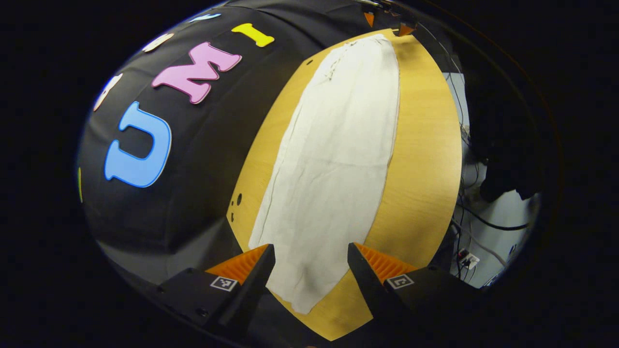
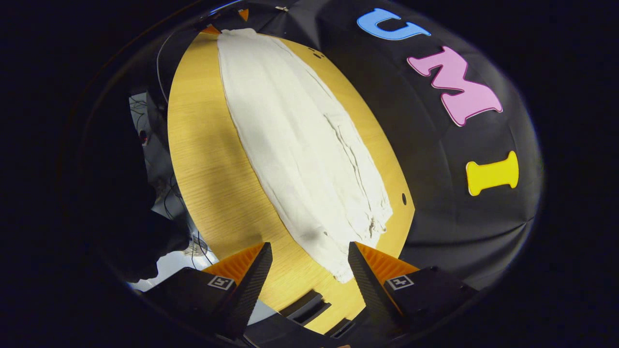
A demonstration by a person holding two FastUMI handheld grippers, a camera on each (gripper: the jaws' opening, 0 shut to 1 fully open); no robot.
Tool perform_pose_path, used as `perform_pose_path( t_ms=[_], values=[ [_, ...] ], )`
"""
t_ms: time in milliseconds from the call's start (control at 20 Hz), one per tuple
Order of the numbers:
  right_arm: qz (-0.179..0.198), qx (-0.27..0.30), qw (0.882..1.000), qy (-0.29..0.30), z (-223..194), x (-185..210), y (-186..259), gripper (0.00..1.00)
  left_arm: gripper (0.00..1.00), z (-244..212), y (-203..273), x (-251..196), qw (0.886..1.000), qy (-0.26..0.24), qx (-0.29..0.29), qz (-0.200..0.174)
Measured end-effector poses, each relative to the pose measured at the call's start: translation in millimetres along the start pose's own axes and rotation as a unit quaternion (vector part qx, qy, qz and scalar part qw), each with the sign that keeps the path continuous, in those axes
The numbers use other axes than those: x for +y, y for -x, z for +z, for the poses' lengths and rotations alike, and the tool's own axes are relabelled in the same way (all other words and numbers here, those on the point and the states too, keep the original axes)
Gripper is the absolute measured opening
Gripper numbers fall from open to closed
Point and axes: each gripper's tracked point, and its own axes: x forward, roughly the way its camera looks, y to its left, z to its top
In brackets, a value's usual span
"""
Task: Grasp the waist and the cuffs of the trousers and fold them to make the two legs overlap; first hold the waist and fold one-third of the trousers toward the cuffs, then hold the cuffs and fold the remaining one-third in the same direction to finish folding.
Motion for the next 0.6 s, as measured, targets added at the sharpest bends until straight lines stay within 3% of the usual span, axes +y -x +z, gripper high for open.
perform_pose_path(
  t_ms=[200,600],
  values=[
    [0.023,0.005,1.000,0.017,-2.5,7.1,-17.6,0.98,0.96,-24.4,-13.8,-16.9,0.997,-0.045,0.036,-0.045],
    [0.011,0.004,1.000,0.021,0.4,-20.7,-47.8,0.96,0.87,-30.5,-51.0,9.3,0.992,-0.097,0.065,-0.042]
  ],
)
